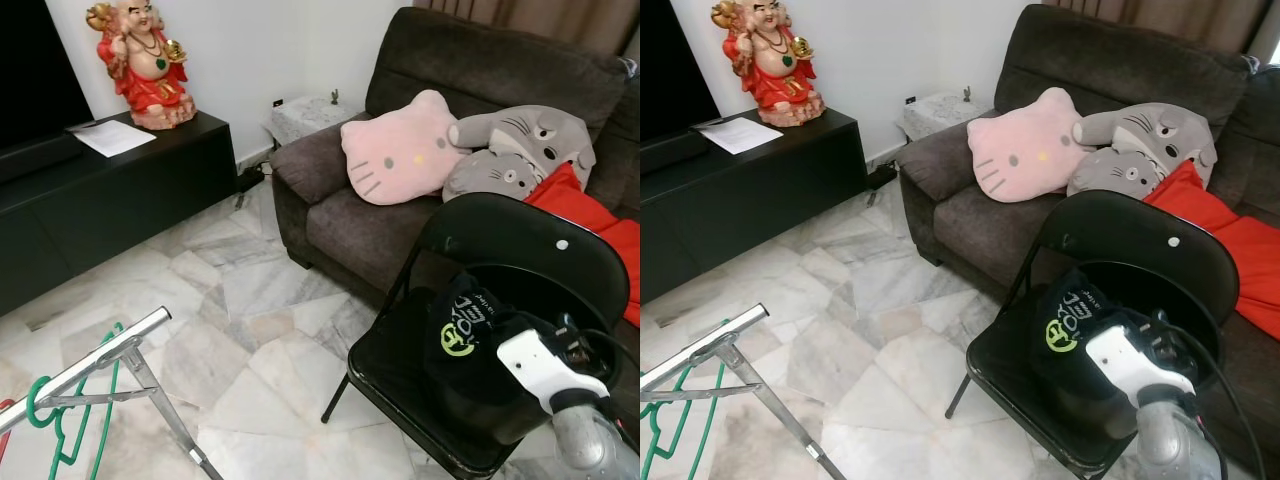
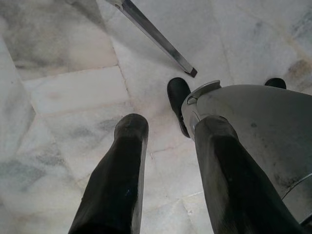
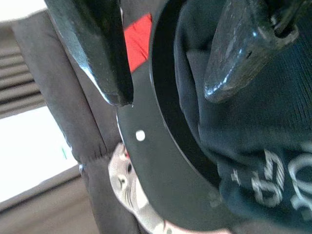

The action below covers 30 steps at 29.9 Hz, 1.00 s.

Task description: Hang hanger

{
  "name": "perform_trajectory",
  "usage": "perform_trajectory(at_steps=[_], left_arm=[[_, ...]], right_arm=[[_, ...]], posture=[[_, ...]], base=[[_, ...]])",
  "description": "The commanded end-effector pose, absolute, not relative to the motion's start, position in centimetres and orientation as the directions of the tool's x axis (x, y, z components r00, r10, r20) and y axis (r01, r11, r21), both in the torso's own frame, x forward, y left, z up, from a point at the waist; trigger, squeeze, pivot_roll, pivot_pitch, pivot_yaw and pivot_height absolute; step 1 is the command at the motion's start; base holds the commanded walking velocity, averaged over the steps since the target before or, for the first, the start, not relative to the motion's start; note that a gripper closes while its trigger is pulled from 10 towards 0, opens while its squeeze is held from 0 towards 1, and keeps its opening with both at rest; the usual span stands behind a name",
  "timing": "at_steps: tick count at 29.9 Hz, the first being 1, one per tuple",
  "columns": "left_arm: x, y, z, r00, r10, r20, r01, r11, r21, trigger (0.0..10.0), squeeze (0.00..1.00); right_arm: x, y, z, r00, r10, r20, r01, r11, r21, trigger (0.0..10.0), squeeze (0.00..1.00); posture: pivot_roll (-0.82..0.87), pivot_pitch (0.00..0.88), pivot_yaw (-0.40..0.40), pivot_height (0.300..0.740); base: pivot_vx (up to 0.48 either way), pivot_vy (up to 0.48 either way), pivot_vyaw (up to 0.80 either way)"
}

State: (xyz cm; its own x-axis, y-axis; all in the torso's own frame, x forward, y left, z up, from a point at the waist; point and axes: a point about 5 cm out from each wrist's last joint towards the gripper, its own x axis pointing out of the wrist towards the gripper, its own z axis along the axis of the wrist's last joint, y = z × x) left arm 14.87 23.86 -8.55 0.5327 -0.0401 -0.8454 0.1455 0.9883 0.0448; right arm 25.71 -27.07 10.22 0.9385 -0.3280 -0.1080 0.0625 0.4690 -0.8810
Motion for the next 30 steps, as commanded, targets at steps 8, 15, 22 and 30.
perform_trajectory(at_steps=[8,15,22,30], left_arm=[[14.3,24.0,-8.8,0.508,-0.038,-0.86,0.155,0.987,0.048,10.0,0.0],[14.2,24.1,-8.8,0.508,-0.037,-0.861,0.155,0.987,0.05,10.0,0.0],[14.2,24.1,-8.8,0.507,-0.036,-0.861,0.153,0.987,0.048,10.0,0.0],[14.2,24.1,-8.8,0.507,-0.037,-0.861,0.153,0.987,0.048,10.0,0.0]], right_arm=[[24.9,-27.3,9.3,0.929,-0.338,-0.149,-0.009,0.382,-0.924,10.0,0.0],[24.8,-27.3,8.7,0.924,-0.337,-0.181,-0.043,0.38,-0.924,10.0,0.0],[24.4,-27.6,8.5,0.912,-0.367,-0.184,-0.037,0.373,-0.927,10.0,0.0],[24.3,-27.7,8.3,0.908,-0.373,-0.192,-0.041,0.376,-0.926,10.0,0.0]], posture=[[-0.05,0.031,0.005,0.74],[-0.05,0.033,0.005,0.74],[-0.05,0.039,0.005,0.74],[-0.05,0.039,0.005,0.74]], base=[[0.0,0.0,0.0],[0.0,0.0,0.0],[0.0,0.0,0.0],[0.0,0.0,0.0]])
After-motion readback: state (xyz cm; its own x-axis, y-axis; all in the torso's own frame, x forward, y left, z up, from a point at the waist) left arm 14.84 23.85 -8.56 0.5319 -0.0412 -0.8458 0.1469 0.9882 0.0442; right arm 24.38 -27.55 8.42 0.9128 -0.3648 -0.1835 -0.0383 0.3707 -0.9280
